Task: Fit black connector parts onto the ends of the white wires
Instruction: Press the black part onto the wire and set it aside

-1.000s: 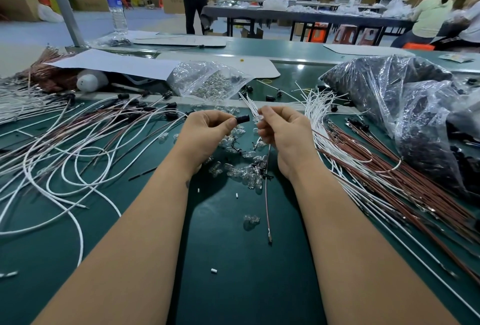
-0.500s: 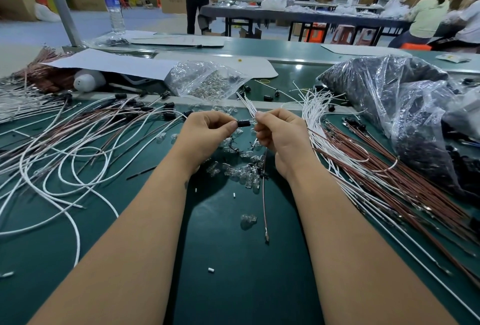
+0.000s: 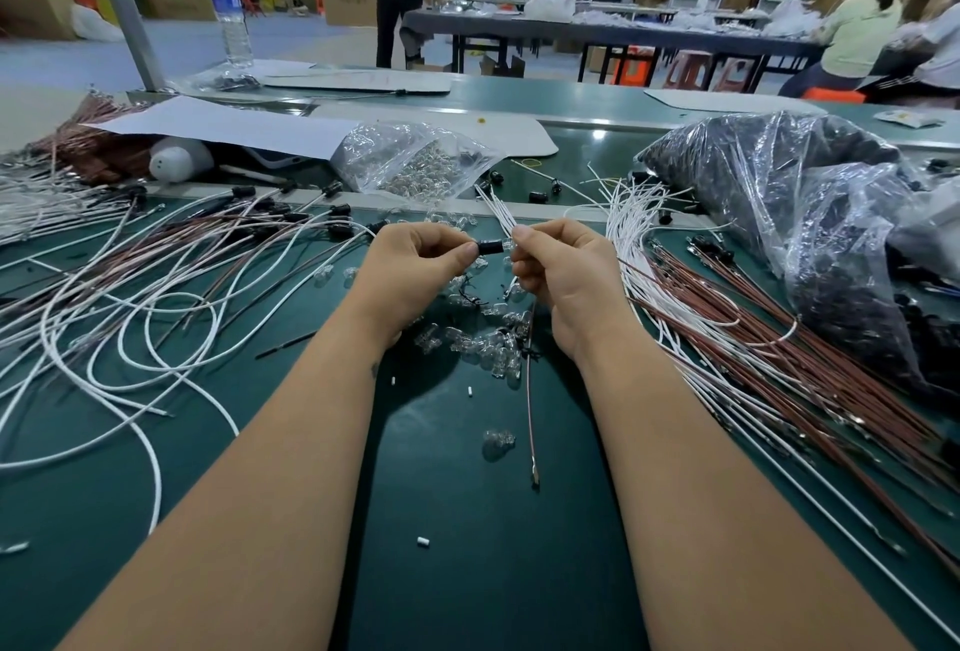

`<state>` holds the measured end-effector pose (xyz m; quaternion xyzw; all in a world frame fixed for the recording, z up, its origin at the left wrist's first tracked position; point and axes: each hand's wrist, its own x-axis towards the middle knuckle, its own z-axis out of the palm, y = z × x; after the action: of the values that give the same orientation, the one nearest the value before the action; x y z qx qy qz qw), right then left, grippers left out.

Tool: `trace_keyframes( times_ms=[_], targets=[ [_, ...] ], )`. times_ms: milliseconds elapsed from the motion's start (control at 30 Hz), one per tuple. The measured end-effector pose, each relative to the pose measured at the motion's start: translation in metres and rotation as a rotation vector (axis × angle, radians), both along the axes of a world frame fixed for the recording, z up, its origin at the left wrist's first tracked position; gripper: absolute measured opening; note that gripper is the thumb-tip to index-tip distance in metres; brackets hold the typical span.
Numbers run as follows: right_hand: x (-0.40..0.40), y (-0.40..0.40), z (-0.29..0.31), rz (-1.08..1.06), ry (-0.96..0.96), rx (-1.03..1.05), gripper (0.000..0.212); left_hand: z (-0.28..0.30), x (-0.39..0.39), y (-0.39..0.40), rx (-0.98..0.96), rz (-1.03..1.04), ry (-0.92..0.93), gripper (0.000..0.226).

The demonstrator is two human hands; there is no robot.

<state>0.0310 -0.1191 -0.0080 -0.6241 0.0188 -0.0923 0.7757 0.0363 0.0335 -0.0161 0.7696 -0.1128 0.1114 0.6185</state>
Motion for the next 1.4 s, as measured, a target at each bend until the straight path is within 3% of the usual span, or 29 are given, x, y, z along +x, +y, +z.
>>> trace_keyframes(
  times_ms=[500, 1033, 1400],
  targets=[
    [-0.001, 0.001, -0.004, 0.104, -0.013, -0.03, 0.022, 0.002, -0.004, -0.003, 0.029, 0.04, -0.013, 0.016],
    [-0.004, 0.005, -0.003, 0.074, -0.01, 0.078, 0.024, 0.003, -0.003, -0.007, -0.082, 0.056, 0.033, 0.015],
    [-0.002, 0.011, -0.002, 0.092, 0.015, 0.041, 0.03, 0.0, -0.003, -0.009, -0.115, 0.043, 0.02, 0.012]
  ],
)
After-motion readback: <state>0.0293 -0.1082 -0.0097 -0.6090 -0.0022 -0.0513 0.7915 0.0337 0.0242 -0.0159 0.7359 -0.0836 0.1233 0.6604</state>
